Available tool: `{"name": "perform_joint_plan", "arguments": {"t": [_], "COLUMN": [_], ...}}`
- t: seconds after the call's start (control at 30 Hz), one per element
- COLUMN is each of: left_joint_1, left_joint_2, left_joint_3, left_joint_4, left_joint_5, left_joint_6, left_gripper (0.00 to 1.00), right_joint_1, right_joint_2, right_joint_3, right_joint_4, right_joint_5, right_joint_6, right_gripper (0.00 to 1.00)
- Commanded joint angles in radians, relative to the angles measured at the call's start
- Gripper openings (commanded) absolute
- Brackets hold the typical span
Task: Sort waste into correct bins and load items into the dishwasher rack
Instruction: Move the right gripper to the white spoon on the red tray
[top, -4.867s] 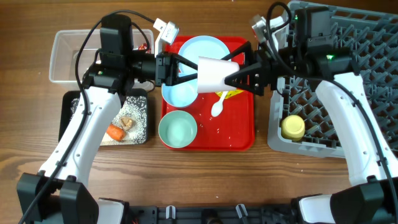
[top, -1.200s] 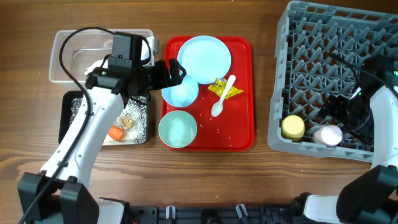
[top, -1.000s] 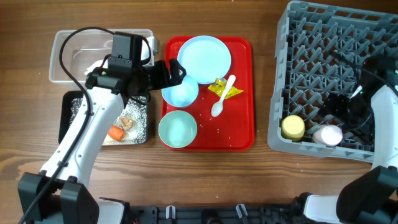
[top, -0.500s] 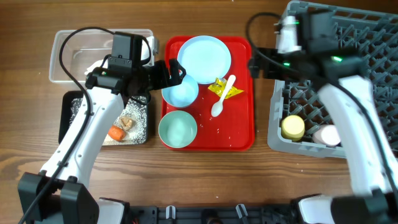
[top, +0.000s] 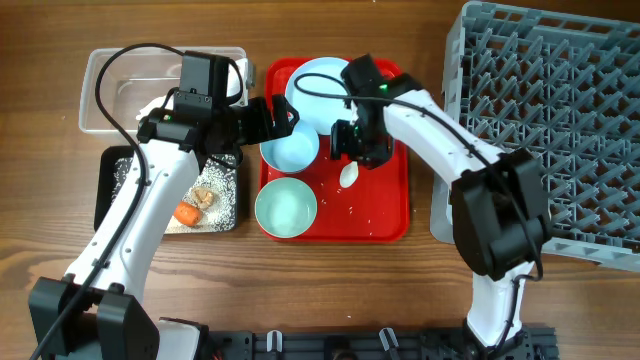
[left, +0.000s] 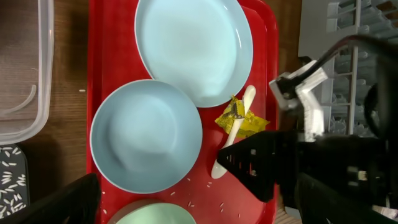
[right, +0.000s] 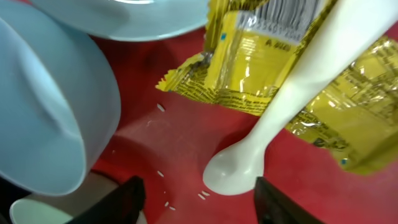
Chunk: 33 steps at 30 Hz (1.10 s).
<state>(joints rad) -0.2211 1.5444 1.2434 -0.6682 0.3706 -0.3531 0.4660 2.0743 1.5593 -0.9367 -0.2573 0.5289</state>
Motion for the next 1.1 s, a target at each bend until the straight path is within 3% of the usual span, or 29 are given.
{"name": "perform_joint_plan", "arguments": {"t": [0.0,0.37,0.73,0.83,0.9,1.07], "left_joint_1": [-0.003,-0.003,-0.003,-0.003,-0.003,-0.003], "left_joint_2": [-0.005,-0.005,-0.005,-0.005,-0.005,-0.005], "left_joint_3": [0.0,0.0,0.0,0.0,0.0,0.0], "left_joint_4": [-0.002,-0.002,-0.002,-0.002,-0.002,-0.002], "left_joint_5": [-0.005,-0.005,-0.005,-0.005,-0.005,-0.005], "left_joint_6": [0.009,0.009,0.009,0.009,0.009,0.009], "left_gripper": [1.0,1.0,1.0,1.0,1.0,1.0], "right_joint_1": [0.004,0.004,0.006,0.006,0.006,0.006], "right_joint_2": [0.014,0.015,0.079,0.079,0.079,0.079], "right_joint_3": [-0.013,-0.048,-0.078,-0.078,-0.079,-0.079], "right_joint_4": [0.007,0.039,0.114,0.113,0.114,0.118], "right_joint_5": [0.121,0.18,0.119,0.119,0.119,0.107], "right_joint_6": [0.108,0.13,0.129,0.127,0.125,0.124], "right_gripper": [0.54,0.48,0.42,0.34,0.2,0.11]}}
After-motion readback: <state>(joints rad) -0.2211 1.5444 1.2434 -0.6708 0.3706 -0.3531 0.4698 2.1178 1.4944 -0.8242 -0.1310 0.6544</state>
